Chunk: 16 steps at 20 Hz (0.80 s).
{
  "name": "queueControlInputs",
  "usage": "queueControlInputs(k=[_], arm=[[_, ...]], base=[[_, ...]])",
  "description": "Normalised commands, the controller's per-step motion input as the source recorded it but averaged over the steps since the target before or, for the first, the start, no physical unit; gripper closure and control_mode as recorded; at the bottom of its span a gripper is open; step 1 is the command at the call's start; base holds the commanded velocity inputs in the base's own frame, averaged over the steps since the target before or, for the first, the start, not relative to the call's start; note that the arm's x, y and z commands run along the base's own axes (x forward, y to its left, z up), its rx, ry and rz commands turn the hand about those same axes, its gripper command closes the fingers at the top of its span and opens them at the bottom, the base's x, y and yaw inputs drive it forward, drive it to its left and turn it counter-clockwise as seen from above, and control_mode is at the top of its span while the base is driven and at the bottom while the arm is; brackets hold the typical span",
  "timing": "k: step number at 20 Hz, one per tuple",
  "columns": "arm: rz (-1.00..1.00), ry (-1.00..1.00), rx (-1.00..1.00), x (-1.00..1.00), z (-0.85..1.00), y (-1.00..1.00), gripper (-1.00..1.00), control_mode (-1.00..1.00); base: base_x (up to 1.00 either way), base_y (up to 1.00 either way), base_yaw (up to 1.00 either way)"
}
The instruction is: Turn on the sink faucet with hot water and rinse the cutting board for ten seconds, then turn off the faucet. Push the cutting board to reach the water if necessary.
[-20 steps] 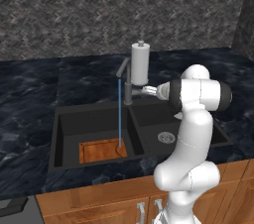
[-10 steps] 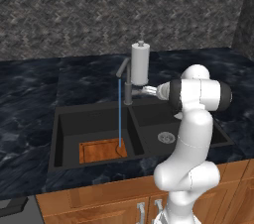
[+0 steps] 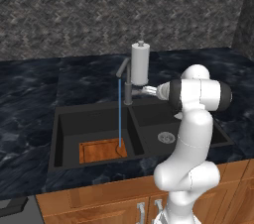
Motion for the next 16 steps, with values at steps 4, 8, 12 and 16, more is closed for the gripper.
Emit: queueControlInputs(k=[4,8,12,16], arm=[[0.00,0.00,0.00,0.00,0.00,0.00,1.00,-1.00],[0.00,0.00,0.00,0.00,0.00,0.00,1.00,-1.00],[0.00,0.00,0.00,0.00,0.00,0.00,1.00,-1.00],[0.00,0.00,0.00,0.00,0.00,0.00,1.00,-1.00]], base=[[0.00,0.00,0.00],[0.00,0.00,0.00],[0.00,0.00,0.00],[0.00,0.00,0.00]])
